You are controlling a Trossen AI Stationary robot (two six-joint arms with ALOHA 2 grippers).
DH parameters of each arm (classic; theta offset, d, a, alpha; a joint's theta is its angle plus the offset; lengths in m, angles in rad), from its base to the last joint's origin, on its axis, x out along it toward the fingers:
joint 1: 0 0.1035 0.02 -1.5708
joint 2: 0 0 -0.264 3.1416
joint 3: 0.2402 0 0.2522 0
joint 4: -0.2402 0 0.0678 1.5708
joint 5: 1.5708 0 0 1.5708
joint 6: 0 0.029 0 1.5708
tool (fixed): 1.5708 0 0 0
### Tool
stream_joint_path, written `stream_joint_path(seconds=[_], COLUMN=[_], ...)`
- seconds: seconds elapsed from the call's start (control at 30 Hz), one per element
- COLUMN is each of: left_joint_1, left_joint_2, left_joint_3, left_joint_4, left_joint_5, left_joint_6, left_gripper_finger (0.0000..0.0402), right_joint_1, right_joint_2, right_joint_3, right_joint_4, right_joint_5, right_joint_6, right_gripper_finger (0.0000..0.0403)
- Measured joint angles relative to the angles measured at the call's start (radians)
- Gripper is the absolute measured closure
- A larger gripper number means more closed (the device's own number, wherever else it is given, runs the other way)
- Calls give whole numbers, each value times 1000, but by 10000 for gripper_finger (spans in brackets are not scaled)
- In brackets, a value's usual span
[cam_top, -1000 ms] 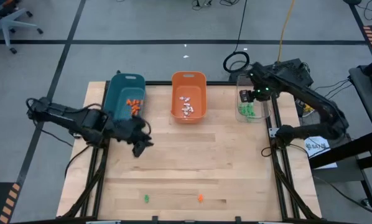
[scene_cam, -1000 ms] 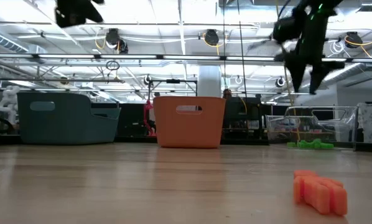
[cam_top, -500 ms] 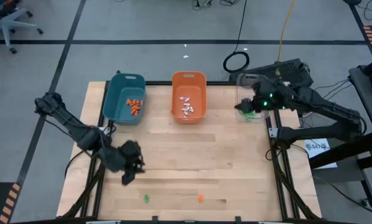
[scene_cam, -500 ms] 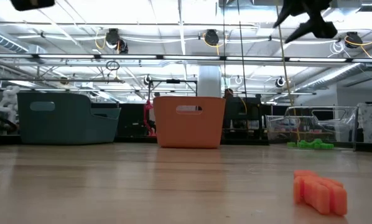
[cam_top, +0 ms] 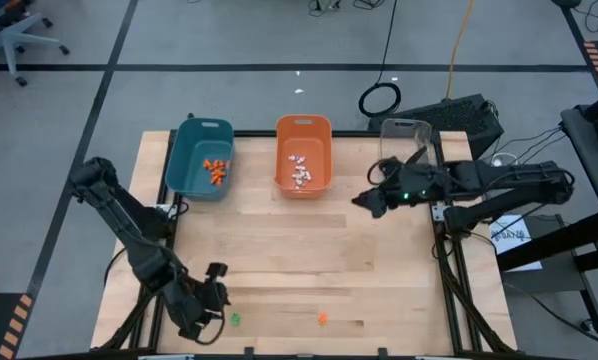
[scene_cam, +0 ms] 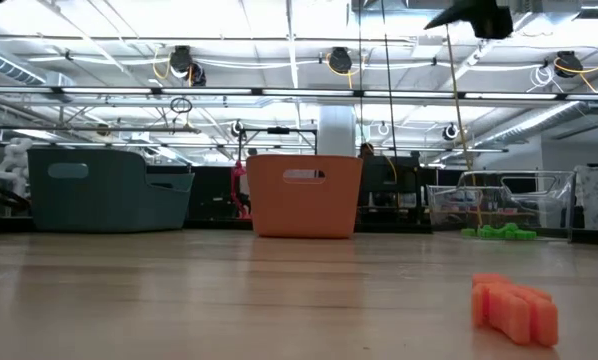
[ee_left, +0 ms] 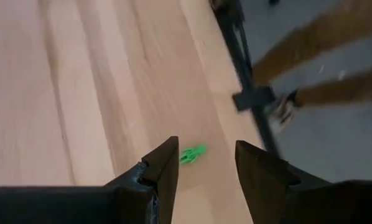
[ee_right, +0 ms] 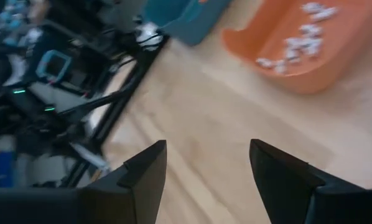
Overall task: Sort Halloween decoration
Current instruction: Put the green skeleton toy into the transparent bin
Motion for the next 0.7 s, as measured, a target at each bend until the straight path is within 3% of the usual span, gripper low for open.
stream_joint_path(seconds=[0.23, 0.37, 0.5, 0.7], left_joint_1=[0, 1, 0, 1], left_joint_2=[120, 189, 260, 337], left_joint_3=[0, 0, 0, 0], left_joint_4=[62, 102, 103, 139], left_joint_5=[15, 100, 170, 170], left_joint_6=[296, 434, 504, 611], left_gripper_finger=[245, 245, 245, 245], right_joint_1=[134, 209, 271, 333], right_joint_2=[73, 114, 158, 228], right_joint_3=[0, 0, 0, 0], right_joint_4=[58, 59, 59, 71], right_joint_5=[-1, -1, -2, -2], right_joint_6=[76, 126, 174, 229], right_gripper_finger=[188, 188, 188, 188])
